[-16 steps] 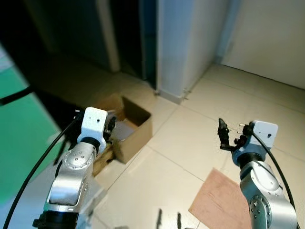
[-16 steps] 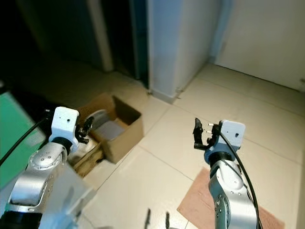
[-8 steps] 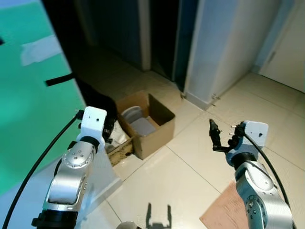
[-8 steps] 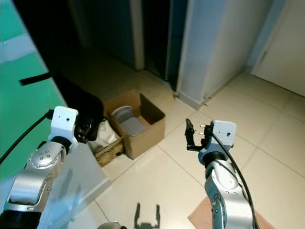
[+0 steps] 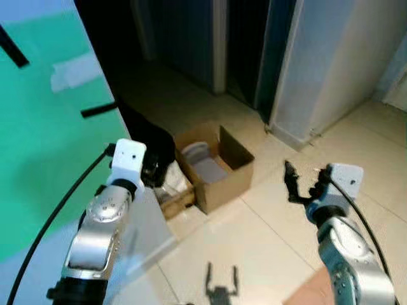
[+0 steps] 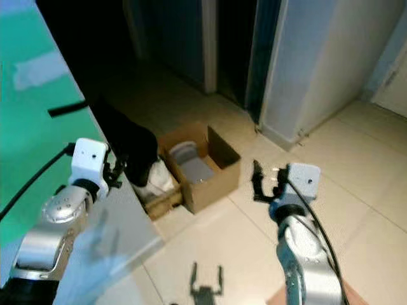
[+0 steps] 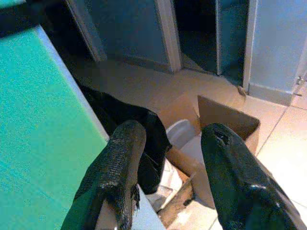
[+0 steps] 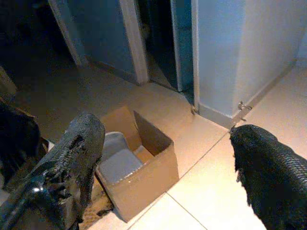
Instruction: Hang keys on a hook
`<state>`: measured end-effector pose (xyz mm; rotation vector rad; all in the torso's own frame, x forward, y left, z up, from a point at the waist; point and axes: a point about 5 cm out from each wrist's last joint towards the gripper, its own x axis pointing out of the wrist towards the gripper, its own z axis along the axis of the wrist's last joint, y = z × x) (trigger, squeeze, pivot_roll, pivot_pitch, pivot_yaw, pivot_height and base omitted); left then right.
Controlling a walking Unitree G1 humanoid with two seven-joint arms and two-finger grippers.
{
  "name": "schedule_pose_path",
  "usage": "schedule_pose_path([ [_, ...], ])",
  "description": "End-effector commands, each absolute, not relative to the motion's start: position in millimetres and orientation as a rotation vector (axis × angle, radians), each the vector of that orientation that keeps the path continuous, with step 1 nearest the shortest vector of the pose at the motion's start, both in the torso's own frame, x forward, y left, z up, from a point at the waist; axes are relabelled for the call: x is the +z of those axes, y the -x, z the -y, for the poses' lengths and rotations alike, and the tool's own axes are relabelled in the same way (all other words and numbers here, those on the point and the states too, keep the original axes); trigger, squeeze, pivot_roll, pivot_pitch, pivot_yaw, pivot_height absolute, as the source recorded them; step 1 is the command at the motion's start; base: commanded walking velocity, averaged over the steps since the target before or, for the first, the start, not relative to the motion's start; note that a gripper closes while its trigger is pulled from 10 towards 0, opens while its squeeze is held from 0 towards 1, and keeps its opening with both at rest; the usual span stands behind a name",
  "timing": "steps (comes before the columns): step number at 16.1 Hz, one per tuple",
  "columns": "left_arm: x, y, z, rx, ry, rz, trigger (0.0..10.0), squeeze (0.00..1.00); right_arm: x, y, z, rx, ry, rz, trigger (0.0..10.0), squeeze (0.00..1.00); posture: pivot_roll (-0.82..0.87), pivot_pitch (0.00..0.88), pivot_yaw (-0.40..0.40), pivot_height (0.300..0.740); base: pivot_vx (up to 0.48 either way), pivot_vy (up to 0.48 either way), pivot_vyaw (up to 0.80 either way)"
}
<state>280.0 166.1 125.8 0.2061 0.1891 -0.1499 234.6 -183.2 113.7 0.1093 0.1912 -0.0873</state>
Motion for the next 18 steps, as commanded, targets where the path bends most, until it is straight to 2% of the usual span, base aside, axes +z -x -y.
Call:
schedule_pose_path([
  [1,122.1,-275.2,-172.2,-0.144,-0.217,-0.207,10.0,0.0,116.1,-235.8,179.7,-0.074,-0.102,-0.186,10.0,1.0,-0.09,0.0,0.048,0.74,0.0,0.0,0.8],
  [4,115.4,-270.1,-176.5,-0.123,-0.22,-0.231,10.0,0.0,115.2,-238.0,177.6,-0.042,-0.138,-0.182,10.0,1.0,-0.08,0.0,0.028,0.74,0.0,0.0,0.8],
  [6,112.4,-265.5,-179.7,-0.111,-0.232,-0.236,10.0,0.0,114.3,-240.8,182.1,-0.058,-0.062,-0.203,10.0,1.0,-0.07,0.0,0.013,0.74,0.0,0.0,0.8],
  [9,115.2,-262.9,-180.1,-0.107,-0.249,-0.217,10.0,0.0,109.0,-242.3,184.7,-0.086,-0.109,-0.254,10.0,1.0,-0.05,0.0,-0.014,0.74,0.0,0.0,0.8],
  [12,120.8,-261.3,-178.3,-0.119,-0.249,-0.191,10.0,0.0,111.6,-245.6,183.0,-0.047,-0.012,-0.222,10.0,1.0,-0.04,0.0,-0.013,0.74,0.0,0.0,0.8],
  [15,122.9,-259.8,-178.4,-0.13,-0.227,-0.18,10.0,0.0,112.3,-245.6,180.5,-0.054,-0.064,-0.219,10.0,1.0,-0.04,0.0,-0.003,0.74,0.0,0.0,0.8],
  [16,122.7,-259.9,-178.9,-0.133,-0.215,-0.186,10.0,0.75,112.3,-245.1,180.3,-0.064,-0.081,-0.225,10.0,1.0,-0.05,0.0,0.003,0.74,0.0,0.0,0.8],
  [17,123.0,-260.1,-178.8,-0.137,-0.208,-0.186,10.0,1.0,112.0,-244.9,180.7,-0.065,-0.079,-0.223,10.0,1.0,-0.05,0.0,0.009,0.74,0.0,0.0,0.8],
  [18,124.1,-260.3,-178.3,-0.147,-0.208,-0.182,10.0,1.0,111.8,-244.3,181.9,-0.072,-0.067,-0.22,10.0,1.0,-0.05,0.0,0.012,0.74,0.0,0.0,0.8],
])
